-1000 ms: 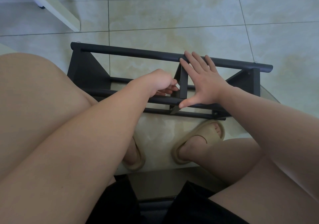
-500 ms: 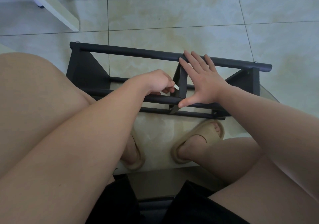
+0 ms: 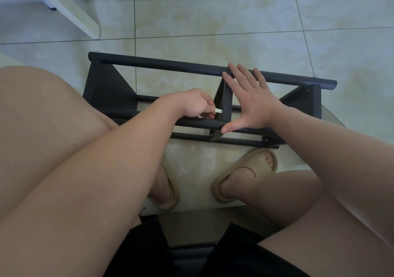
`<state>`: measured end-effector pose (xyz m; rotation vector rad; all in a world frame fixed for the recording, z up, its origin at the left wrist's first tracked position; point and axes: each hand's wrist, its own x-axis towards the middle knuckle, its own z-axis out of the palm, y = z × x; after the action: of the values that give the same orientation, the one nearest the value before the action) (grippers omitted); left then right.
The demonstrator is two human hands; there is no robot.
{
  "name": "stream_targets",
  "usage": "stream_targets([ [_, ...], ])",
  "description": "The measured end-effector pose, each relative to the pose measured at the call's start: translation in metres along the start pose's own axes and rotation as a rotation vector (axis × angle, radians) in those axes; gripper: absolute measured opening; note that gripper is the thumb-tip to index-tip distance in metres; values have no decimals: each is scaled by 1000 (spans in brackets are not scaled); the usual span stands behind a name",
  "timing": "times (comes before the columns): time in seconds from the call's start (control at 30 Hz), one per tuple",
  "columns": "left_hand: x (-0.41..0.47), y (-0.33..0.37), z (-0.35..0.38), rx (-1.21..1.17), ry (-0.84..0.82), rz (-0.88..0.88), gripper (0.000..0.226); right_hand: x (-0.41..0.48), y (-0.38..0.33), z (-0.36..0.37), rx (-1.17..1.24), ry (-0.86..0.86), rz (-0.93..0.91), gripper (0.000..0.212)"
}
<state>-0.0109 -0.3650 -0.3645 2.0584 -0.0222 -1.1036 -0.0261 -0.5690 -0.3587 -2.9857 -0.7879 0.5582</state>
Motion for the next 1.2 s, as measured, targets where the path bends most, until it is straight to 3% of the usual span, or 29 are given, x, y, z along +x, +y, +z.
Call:
stream_targets([
  [0.77,-4,4,0,230,-57,10,26,1,3,3,25,5,-13,149],
  [0.93,-12,22,-3,547,-21,-22,18,4,3,-13,68,-106,9,147],
  [1.07,-20,48,-31,814,65,-92,19,14,11,-41,332,-118,127,112],
  [1.2,-10,61,-65,719,327,39,13,22,20,-50,438,-57,229,79],
])
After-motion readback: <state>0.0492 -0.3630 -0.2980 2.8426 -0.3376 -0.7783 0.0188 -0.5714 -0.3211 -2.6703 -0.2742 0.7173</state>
